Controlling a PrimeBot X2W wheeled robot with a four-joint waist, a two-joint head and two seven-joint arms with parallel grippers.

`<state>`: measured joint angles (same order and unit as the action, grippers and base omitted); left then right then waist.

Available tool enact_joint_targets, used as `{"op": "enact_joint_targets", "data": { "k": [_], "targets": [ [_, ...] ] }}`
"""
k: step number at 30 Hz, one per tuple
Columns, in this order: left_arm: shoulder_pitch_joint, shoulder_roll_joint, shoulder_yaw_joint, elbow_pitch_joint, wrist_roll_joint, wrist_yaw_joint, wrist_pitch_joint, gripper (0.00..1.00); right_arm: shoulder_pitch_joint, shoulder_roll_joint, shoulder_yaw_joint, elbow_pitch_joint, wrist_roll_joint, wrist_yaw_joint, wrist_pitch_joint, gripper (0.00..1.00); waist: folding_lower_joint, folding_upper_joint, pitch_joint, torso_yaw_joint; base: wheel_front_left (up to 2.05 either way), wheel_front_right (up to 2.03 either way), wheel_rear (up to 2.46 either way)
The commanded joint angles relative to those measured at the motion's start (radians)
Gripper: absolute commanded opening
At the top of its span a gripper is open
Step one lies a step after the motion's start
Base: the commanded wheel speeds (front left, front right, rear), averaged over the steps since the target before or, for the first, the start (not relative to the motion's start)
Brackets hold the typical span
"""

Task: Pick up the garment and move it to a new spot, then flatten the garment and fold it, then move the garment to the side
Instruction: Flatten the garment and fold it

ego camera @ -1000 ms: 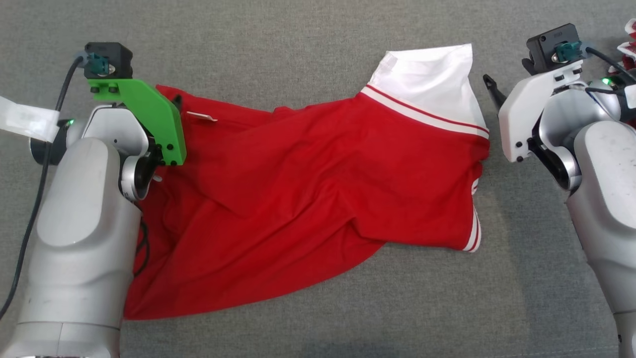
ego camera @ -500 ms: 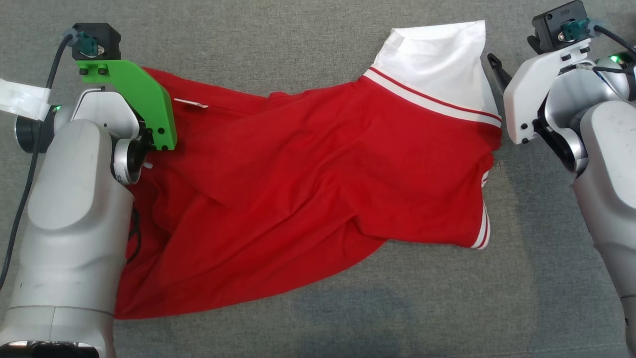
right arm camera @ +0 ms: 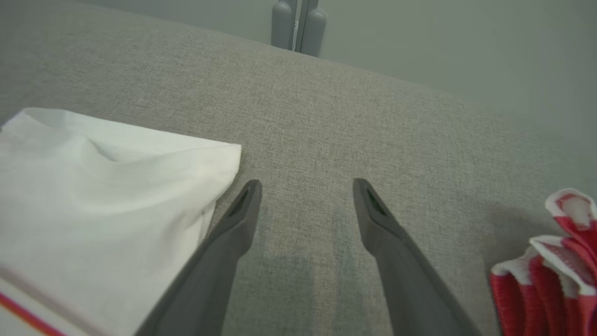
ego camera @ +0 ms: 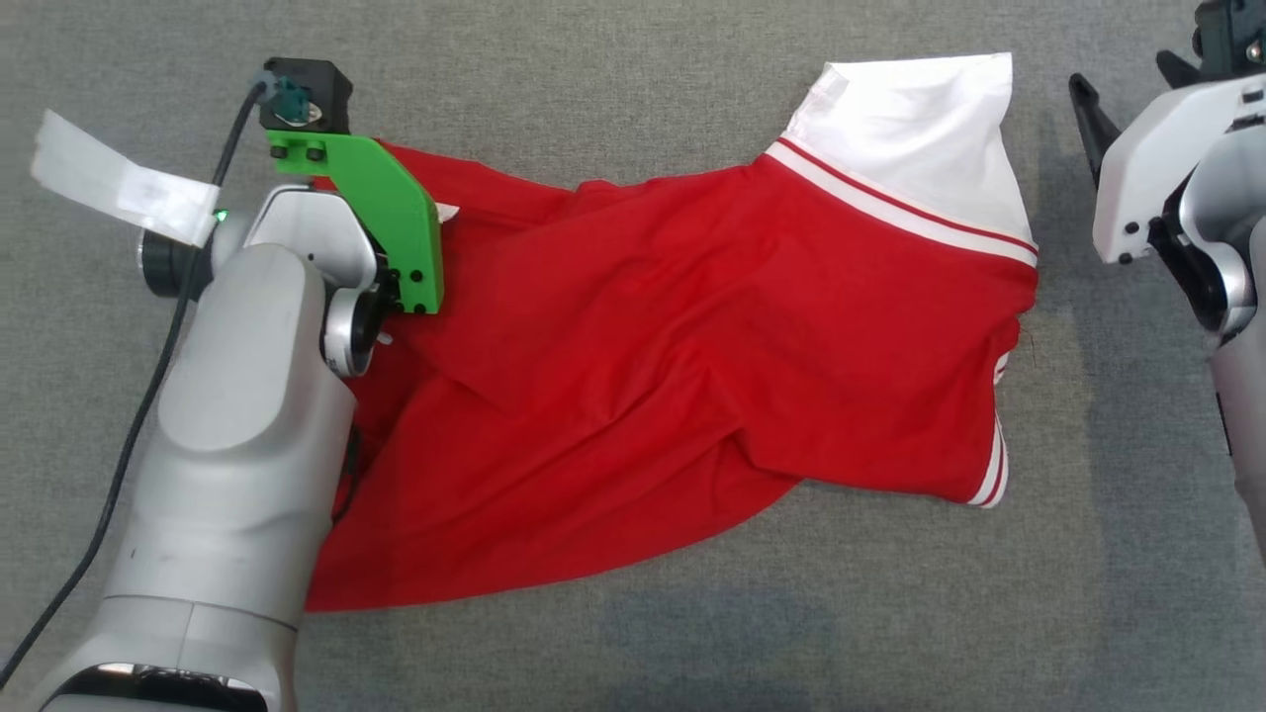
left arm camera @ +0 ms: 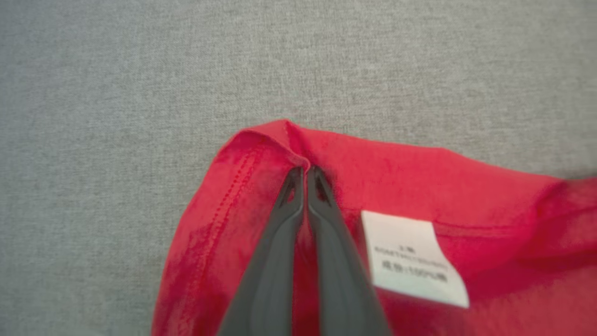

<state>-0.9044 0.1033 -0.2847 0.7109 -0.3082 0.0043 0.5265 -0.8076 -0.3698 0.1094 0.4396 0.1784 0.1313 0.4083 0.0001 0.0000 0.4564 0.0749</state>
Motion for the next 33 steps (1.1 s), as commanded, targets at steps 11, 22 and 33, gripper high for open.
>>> {"op": "enact_joint_targets", "data": {
  "k": [11, 22, 33],
  "targets": [
    [-0.021, -0.042, -0.049, 0.052, -0.034, -0.007, -0.041, 0.0, -0.001, 0.079, -0.042, 0.027, -0.052, -0.001, -0.026, 1.0, -0.0001, 0.0, -0.014, 0.043, 0.0, 0.0, 0.0],
    [-0.046, -0.051, -0.107, 0.092, -0.098, -0.016, -0.063, 0.0, -0.127, 0.062, -0.029, 0.202, -0.05, -0.001, 0.101, 0.47, -0.0001, 0.0, 0.02, 0.089, 0.0, 0.0, 0.0],
    [-0.067, -0.052, -0.167, 0.102, -0.153, 0.005, -0.081, 0.0, -0.116, 0.051, -0.03, 0.298, -0.002, -0.001, 0.135, 0.71, -0.0001, 0.0, 0.045, 0.105, 0.0, 0.0, 0.0]
  ]
}}
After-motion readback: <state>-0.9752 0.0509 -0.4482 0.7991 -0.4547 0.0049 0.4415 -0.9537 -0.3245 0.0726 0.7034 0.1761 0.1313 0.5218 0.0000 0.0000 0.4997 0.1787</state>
